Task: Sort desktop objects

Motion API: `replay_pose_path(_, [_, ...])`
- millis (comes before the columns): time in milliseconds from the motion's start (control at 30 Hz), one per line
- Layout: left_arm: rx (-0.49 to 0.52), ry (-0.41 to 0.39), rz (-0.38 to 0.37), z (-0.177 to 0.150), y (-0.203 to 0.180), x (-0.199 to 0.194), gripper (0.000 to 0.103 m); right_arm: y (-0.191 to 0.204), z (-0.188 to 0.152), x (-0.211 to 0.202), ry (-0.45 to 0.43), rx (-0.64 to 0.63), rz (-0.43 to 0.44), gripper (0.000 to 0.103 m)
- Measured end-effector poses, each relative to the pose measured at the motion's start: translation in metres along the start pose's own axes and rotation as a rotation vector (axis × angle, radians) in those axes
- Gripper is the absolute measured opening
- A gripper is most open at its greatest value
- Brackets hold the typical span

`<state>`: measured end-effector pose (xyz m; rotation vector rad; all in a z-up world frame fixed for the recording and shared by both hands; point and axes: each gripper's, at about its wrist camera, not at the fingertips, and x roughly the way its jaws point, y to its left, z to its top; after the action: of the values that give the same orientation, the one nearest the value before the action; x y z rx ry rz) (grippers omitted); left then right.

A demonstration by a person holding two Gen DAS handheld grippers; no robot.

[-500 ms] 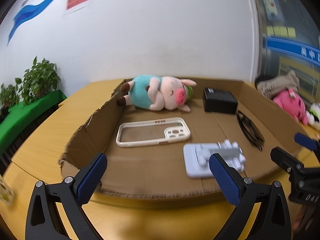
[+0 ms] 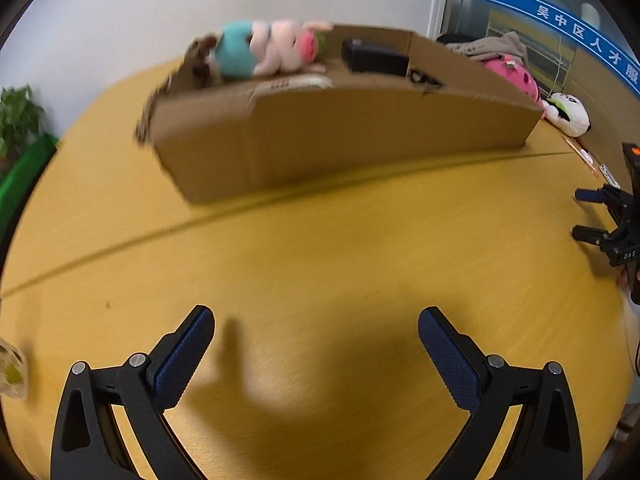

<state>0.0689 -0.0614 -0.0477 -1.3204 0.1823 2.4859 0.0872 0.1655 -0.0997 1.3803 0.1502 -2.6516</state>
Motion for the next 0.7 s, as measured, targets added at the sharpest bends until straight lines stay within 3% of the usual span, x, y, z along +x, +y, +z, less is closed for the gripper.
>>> replay_pose_path(100, [0.057,0.001,0.003,-0.005,-0.006,0.008,0.103,-0.003,-0.001,-0.002,-0.004,0.019,0.006,0.102])
replay_pose_path(300, [0.162,-0.026,-0.082,0.005,-0.023,0.017,0.103,-0.004,0.011,0.005,-0.029,0.035,-0.005,0.103])
replay_pose_path(700, [0.155,-0.024,-0.083,0.011,-0.018,0.019,0.103,-0.002,0.011,0.012,-0.030,0.008,0.012,0.103])
